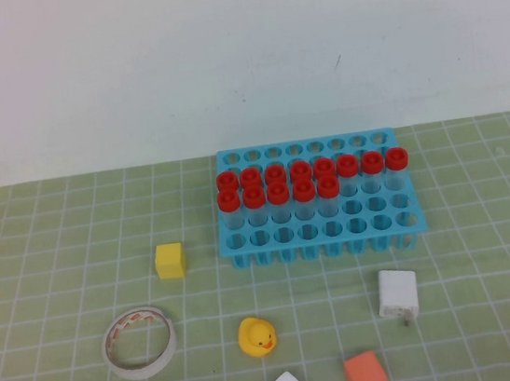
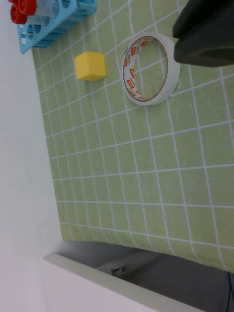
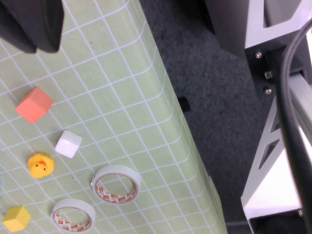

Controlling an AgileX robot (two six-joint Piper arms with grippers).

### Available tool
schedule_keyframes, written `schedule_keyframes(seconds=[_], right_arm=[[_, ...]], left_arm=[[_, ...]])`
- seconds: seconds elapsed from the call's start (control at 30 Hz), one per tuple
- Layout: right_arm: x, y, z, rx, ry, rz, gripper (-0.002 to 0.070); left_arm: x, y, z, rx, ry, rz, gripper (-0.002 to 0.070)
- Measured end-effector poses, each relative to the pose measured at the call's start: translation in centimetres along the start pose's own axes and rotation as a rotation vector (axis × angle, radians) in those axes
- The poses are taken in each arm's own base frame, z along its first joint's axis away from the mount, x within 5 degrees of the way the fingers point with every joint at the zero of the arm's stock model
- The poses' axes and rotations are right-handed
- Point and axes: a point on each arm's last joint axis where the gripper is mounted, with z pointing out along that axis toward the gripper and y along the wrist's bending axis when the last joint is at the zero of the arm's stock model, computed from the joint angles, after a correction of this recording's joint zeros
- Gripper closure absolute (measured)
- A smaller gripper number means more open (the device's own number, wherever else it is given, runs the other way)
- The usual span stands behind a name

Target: Place the test tubes

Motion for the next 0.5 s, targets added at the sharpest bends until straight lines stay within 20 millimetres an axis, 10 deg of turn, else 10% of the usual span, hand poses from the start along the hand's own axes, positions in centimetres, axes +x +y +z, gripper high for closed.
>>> schedule_keyframes(seconds=[0.5], right_arm=[[0.00, 0.00, 0.00, 0.000, 0.000, 0.000, 0.0678]], left_arm=[[0.00, -0.03, 0.00, 0.003, 0.000, -0.007, 0.0675]])
